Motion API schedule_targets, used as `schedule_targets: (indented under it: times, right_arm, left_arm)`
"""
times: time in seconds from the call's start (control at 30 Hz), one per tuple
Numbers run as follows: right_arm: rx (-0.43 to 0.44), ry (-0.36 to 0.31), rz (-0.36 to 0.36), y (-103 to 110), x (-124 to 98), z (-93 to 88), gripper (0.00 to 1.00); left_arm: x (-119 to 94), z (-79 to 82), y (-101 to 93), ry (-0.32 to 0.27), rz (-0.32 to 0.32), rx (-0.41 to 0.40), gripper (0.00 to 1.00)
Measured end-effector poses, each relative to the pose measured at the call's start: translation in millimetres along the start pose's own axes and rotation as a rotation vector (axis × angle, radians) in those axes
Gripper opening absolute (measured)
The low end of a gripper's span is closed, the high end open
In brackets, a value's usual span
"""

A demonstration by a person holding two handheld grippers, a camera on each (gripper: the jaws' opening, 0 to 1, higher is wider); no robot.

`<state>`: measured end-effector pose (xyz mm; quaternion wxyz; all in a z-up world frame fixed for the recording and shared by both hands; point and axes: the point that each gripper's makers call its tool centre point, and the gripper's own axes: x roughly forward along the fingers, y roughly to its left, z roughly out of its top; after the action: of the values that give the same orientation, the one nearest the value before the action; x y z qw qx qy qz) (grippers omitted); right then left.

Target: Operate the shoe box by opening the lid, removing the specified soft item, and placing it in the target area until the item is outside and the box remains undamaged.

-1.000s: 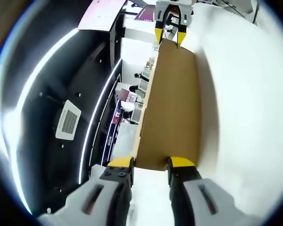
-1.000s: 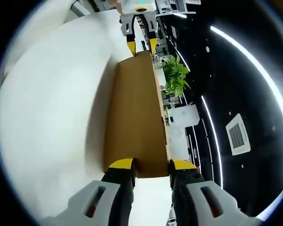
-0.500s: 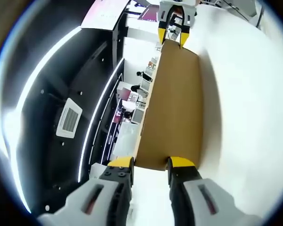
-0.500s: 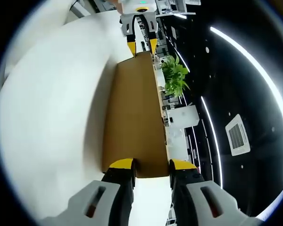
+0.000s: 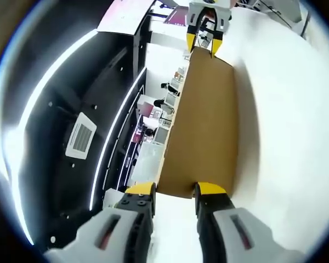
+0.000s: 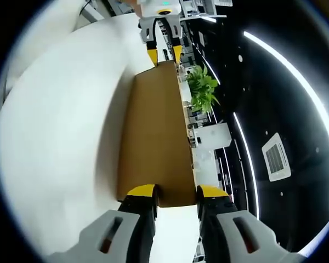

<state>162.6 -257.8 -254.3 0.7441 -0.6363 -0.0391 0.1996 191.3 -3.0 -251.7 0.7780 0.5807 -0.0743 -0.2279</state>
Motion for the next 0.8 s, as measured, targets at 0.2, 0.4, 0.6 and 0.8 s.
schedule_targets:
  times: [0.2,0.4,0.6,0.8]
  right_arm:
    - [0.005,-0.003,-0.001,-0.9,0.2,0.0,0.28]
    - [0.007,-0.003,-0.01,-4.0,-0.9,0.3,0.28]
    - [0.019,-0.005,-0.017,-6.5,-1.7,-0.2,0.28]
    - [0.045,-0.012,-0.032,-10.0,-3.4,0.6,0.28]
  left_arm:
    - [-1.2,-0.3,2.3,-0.006,-0.015,-0.027,0.29]
    - [-2.3,-0.4,5.4,-0.001,0.003,-0.04,0.29]
    - [-3.4,-1.0,8.6,-0.008,0.012,-0.059,0.29]
    - [-5.4,-0.2,13.3,-0.014,0.033,-0.1,0.29]
